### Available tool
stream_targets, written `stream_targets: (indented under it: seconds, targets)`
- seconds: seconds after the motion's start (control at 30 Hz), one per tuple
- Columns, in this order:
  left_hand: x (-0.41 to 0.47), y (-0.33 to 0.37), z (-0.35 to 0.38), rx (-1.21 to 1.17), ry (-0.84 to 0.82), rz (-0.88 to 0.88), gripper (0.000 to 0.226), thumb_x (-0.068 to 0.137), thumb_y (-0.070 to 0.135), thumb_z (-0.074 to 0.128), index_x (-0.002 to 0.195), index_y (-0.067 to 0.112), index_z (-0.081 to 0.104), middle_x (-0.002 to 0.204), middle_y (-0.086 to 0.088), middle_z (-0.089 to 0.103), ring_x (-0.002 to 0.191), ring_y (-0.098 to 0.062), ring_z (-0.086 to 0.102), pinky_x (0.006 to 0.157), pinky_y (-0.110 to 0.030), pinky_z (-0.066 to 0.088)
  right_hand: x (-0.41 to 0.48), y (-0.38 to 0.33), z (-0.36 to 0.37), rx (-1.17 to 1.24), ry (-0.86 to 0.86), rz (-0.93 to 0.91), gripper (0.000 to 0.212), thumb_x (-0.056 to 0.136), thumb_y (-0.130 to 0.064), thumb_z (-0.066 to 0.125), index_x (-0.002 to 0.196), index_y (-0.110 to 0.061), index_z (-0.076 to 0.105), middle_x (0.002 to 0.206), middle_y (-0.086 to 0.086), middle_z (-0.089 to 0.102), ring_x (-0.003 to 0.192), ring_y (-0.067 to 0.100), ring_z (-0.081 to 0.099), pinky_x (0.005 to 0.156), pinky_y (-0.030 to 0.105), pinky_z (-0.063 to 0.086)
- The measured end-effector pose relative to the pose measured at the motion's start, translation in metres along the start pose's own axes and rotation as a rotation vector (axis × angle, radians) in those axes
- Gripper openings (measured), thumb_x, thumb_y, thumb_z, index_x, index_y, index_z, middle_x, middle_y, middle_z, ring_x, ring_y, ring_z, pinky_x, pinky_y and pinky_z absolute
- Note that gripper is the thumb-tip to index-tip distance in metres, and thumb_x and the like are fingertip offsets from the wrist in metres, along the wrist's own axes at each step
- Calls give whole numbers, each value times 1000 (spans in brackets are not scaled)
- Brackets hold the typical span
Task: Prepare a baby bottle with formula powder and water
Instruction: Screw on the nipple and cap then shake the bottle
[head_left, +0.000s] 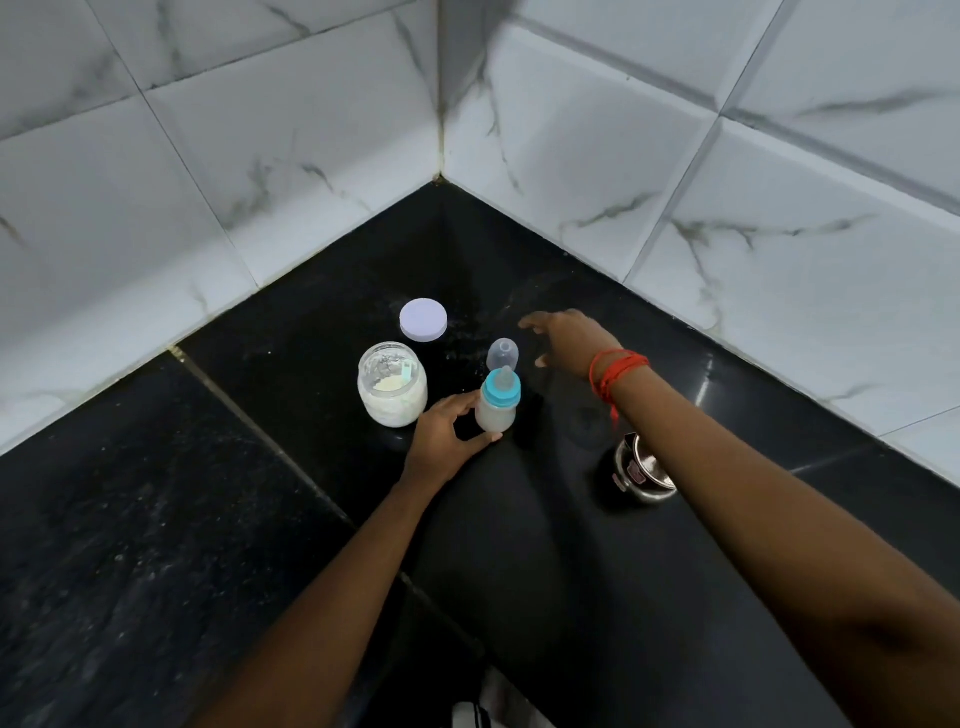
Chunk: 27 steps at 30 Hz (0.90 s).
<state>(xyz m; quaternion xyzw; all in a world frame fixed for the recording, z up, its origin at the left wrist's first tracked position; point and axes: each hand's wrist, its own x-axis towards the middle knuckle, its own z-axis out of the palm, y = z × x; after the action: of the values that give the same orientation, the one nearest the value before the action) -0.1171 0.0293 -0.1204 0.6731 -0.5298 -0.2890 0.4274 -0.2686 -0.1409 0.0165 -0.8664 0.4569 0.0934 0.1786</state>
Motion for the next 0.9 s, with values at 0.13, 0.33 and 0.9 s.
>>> stream_targets:
  seconds: [0.13, 0.33, 0.9]
  targets:
    - [1, 1, 2, 6, 15, 1, 62, 75, 22, 93, 131, 20, 68, 120, 15, 66, 110, -2, 61, 96, -10, 46, 20, -16, 12, -70, -4, -138, 43, 86, -24, 68, 129, -24, 61, 126, 8, 66, 116, 30, 61, 98, 47, 52]
    - [1, 1, 3, 40, 16, 12, 64, 74, 26, 93, 132, 20, 68, 119, 15, 65, 110, -4, 61, 95, -10, 44, 31, -19, 37, -63, -6, -159, 12, 89, -24, 60, 99, -23, 66, 105, 4, 71, 99, 26, 66, 87, 40, 55]
    - [2, 0, 5, 118, 40, 1, 65, 74, 29, 93, 132, 15, 68, 119, 3, 70, 104, -7, 59, 90, -7, 42, -70, -23, 24, 235, 415, -338, 41, 92, -6, 64, 130, -21, 66, 131, 3, 65, 110, 22, 54, 100, 28, 40]
